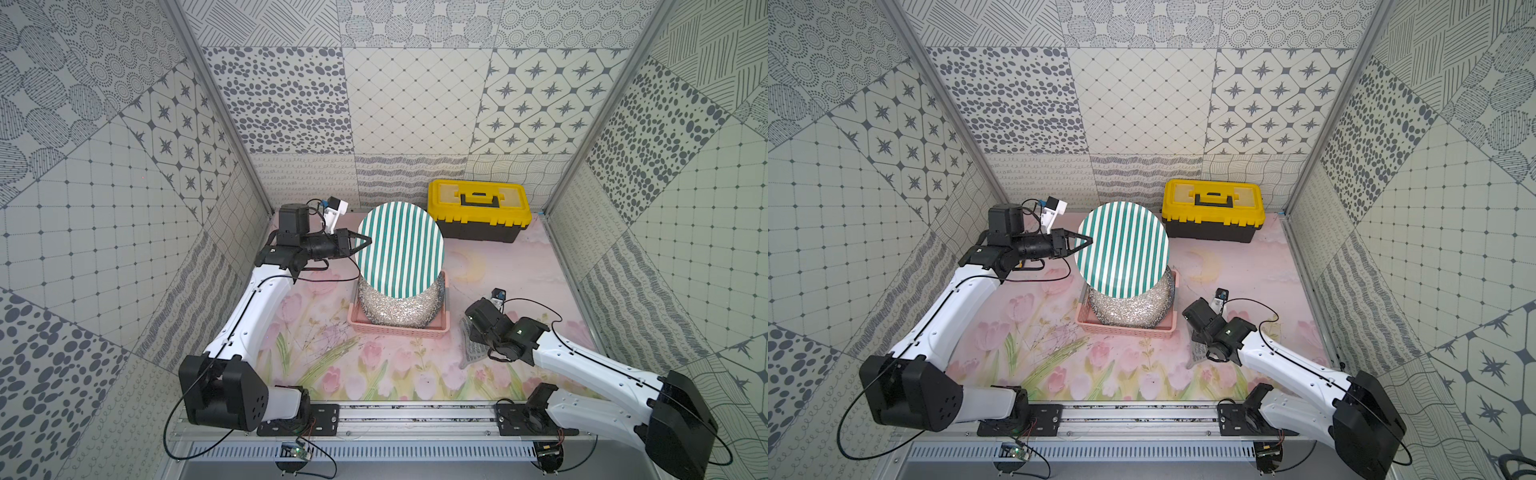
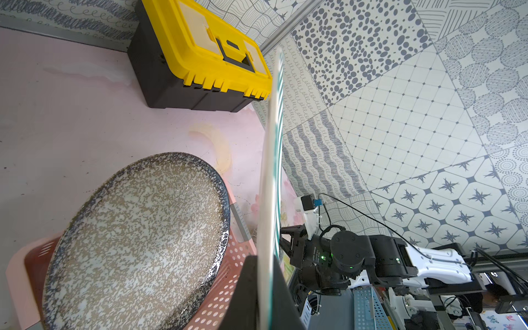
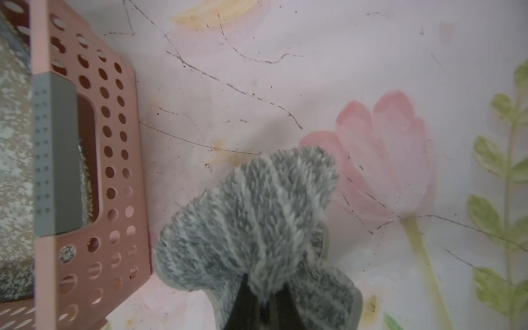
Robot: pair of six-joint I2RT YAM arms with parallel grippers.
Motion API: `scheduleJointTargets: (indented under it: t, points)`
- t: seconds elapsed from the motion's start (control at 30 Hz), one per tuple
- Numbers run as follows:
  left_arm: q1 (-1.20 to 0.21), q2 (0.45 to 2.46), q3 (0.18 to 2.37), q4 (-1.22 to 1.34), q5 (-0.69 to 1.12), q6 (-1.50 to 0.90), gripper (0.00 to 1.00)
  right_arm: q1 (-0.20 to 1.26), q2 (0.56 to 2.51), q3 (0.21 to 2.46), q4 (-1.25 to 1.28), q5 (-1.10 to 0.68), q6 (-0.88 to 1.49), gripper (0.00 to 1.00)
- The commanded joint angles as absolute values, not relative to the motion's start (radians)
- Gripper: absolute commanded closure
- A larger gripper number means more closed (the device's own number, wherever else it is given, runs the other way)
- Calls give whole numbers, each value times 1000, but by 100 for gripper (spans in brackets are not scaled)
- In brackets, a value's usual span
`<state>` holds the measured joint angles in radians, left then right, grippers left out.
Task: Wipe the wet plate dry
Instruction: Place the towel at the center of the board.
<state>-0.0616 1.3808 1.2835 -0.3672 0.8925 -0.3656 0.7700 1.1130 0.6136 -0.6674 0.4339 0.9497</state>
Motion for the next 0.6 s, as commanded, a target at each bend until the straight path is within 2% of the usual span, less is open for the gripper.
scheduleJointTargets:
  t: [0.0,0.07,0.13,0.23,0.3,0.57]
  points:
    - [-54,1365,1273,-355,918,-301,100,767,1168,633,-653,425,962,60]
    - [-52,1356,1257,-348,889,-300,100,766,1191,649,-650,418,946,39]
    - [-48,1348,1246,-343,876,-303,100,764,1189,666,-654,421,928,29]
    - [-42,1346,1248,-342,868,-312,100,751,1156,686,-670,436,912,18]
    - [-35,1342,1251,-336,862,-327,100,731,1128,699,-682,436,893,16]
    - [20,1342,1258,-299,856,-388,100,638,1043,768,-696,386,791,16]
